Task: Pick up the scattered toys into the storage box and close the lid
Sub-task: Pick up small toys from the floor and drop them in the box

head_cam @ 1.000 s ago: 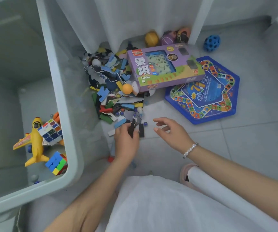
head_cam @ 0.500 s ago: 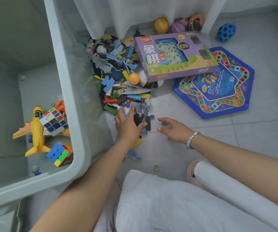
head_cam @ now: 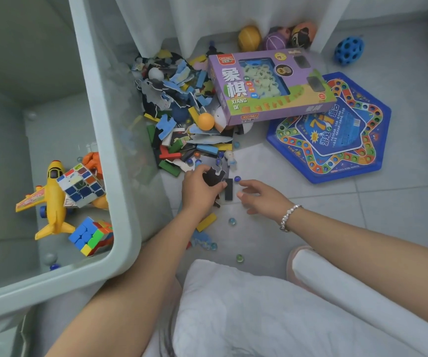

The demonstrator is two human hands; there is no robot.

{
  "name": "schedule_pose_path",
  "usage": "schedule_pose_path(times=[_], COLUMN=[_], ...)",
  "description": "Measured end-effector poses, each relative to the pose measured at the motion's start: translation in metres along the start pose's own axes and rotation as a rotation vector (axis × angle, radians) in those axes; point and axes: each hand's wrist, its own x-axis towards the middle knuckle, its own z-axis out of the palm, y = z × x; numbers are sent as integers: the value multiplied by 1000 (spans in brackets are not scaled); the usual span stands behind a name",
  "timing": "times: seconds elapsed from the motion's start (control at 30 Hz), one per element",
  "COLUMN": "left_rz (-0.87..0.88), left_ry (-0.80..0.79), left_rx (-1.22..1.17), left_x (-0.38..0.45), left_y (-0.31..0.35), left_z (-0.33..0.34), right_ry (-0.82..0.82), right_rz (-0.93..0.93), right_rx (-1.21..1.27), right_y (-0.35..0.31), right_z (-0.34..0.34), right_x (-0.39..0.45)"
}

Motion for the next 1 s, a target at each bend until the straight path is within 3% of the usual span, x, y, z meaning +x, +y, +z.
schedule_pose_path(times=[0.13, 0.3, 0.5, 0.77, 0.83, 1.0], left_rz=[2, 177, 348, 168, 81, -22], left_ry=[0, -71, -165, 59, 80, -42], left_rx=[-117, -85, 191, -27, 27, 301], left_x=[-18, -43, -55, -58, -56, -54], left_y=[3, 4, 2, -22, -31, -42], left_z=[-4, -3, -6, -17, -16, -10], right_ry=[-7, -254, -278, -304, -308, -229], right_rz=[14, 125, 277, 352, 350, 295], right_rx=[237, 558, 825, 825, 768, 631], right_y=[-5, -13, -8, -20, -20, -11], right_z=[2, 5, 11, 15, 17, 23], right_x=[-1, -1, 7, 9, 6, 4])
